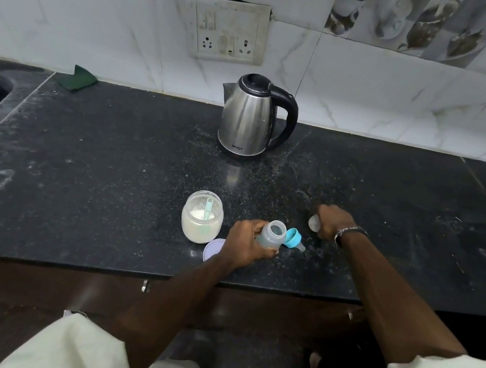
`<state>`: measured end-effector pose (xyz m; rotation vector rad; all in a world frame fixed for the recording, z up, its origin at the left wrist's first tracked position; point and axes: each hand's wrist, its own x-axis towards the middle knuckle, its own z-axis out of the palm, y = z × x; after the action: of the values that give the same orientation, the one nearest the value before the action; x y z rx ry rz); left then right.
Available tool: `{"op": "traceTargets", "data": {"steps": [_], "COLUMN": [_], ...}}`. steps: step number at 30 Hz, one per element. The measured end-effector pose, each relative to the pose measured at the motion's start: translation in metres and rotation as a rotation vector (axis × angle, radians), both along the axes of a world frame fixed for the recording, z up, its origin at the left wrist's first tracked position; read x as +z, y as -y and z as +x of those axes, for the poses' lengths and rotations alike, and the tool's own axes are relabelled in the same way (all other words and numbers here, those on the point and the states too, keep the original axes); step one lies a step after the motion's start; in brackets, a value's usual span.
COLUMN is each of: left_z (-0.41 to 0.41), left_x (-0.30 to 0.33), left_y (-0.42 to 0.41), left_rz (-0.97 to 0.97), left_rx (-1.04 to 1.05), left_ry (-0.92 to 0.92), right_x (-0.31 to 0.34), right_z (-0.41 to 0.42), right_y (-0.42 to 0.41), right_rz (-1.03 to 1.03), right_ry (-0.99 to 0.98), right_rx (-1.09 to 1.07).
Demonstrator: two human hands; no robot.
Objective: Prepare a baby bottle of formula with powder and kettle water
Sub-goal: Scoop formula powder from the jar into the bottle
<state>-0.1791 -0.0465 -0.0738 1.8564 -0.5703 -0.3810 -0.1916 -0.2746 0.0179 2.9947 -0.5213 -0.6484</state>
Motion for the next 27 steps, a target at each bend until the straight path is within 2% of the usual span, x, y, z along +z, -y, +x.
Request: {"op": "traceTargets", "data": {"steps": [4,20,27], "left_z": [-0.001,-0.003,-0.008], "left_x": [0.002,0.007,0.017], "left_y": [0.0,-0.003,-0.007], "left_rz": [0.018,0.068,0.194], "left_rx": [0.002,-0.021,-0.038], "left_ry": [-0.01,-0.007,0.026], "right_x": [0.001,0.004,0.036], "right_z": [-0.005,-0.007,0.004], "right_y": [-0.003,-0.019,-0.027], "right_rz": [-0.034,-0.16,-0.146], "right_ry": [0.032,-0.115,-0.205], "right_rx": [-0.011,0.081,0.07]}}
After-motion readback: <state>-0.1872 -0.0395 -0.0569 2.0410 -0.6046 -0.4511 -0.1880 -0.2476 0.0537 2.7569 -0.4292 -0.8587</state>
